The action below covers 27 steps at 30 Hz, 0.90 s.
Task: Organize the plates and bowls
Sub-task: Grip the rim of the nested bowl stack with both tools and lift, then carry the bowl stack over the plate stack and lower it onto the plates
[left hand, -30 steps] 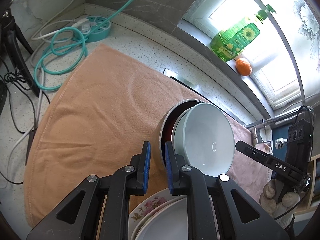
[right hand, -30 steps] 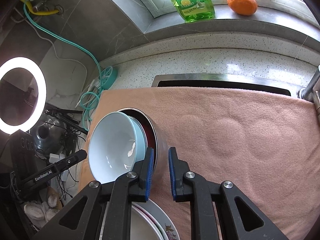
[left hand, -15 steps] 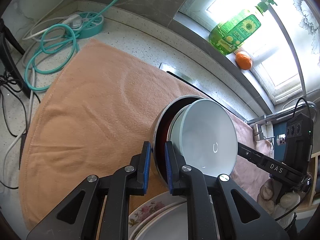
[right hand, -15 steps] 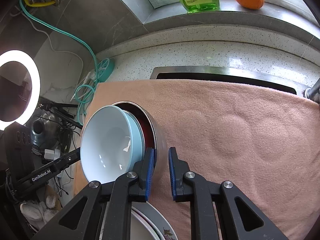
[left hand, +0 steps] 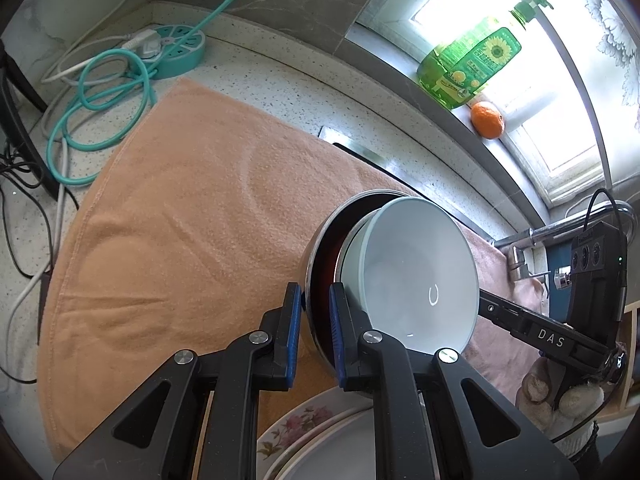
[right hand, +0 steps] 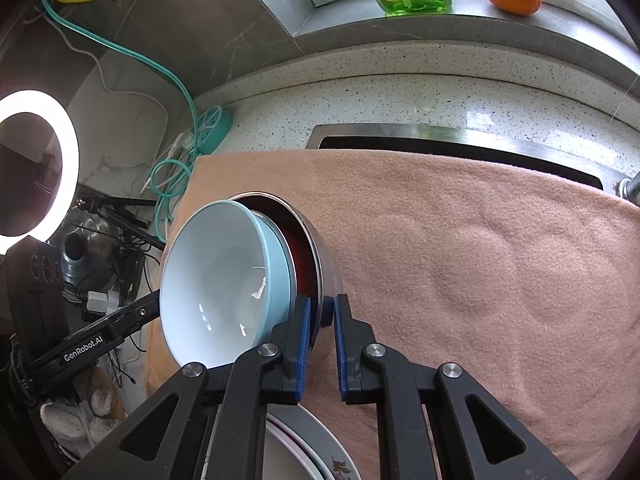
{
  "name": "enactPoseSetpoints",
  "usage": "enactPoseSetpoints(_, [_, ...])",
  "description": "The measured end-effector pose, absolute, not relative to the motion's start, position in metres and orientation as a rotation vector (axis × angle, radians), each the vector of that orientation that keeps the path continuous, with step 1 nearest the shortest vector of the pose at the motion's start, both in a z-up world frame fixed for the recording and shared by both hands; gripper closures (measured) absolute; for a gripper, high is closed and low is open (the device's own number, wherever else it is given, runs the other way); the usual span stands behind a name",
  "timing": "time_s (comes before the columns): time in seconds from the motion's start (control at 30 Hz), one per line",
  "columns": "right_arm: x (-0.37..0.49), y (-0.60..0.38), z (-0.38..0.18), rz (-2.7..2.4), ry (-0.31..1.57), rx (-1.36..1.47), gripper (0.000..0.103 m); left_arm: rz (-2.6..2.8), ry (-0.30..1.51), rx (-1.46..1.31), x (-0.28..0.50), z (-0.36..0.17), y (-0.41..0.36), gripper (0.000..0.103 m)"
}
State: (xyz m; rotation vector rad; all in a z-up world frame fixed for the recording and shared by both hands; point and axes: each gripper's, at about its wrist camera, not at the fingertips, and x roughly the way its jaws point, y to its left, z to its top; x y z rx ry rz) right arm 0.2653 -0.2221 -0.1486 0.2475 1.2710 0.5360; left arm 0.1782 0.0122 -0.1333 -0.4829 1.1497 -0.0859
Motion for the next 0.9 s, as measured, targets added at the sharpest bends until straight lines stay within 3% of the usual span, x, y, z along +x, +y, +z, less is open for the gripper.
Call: enactPoseSetpoints(0.9, [0.247, -0.221, -0.112, 0.483, 1.198, 0.267, 0.092, -0.148, 1.092, -0.462, 0.168, -0.101, 0.019, 0.091])
